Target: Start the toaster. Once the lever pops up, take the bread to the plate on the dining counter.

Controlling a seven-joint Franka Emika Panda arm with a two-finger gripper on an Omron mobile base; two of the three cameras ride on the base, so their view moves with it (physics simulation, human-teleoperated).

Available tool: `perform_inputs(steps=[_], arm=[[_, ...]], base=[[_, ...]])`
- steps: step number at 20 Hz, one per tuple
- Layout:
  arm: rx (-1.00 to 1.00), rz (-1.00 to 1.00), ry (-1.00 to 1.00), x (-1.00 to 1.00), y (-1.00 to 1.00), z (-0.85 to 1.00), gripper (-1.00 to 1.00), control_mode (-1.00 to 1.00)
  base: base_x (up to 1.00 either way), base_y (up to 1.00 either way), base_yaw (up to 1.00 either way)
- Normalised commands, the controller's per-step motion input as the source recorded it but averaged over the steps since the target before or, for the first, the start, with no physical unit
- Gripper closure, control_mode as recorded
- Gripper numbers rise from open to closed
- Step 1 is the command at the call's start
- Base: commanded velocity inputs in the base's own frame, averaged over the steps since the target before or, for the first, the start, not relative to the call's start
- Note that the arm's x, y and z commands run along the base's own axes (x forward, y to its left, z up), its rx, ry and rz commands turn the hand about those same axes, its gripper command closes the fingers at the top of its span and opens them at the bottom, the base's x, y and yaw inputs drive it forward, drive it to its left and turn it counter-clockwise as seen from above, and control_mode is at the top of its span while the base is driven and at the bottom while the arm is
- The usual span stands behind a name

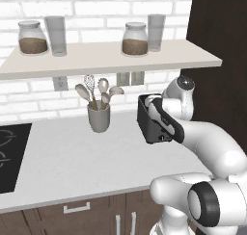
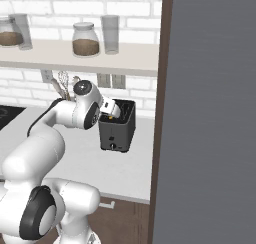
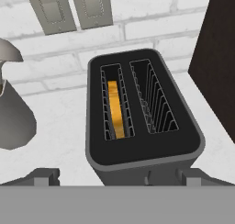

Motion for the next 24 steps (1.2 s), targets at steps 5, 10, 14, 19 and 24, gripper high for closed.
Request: perform_inputs(steps=[5,10,14,19,24], arm=[[0.0,0.0,0.0,0.0,0.0,0.0,-1.0,-1.0],[0.0,0.0,0.0,0.0,0.0,0.0,-1.0,-1.0],[0.0,0.0,0.0,0.0,0.0,0.0,-1.0,-1.0],[0.0,0.0,0.0,0.0,0.0,0.0,-1.0,-1.0],[0.0,0.0,0.0,0.0,0.0,0.0,-1.0,-1.0]], base=[[0.0,0.0,0.0],[0.0,0.0,0.0],[0.0,0.0,0.0],[0.0,0.0,0.0],[0.0,0.0,0.0]])
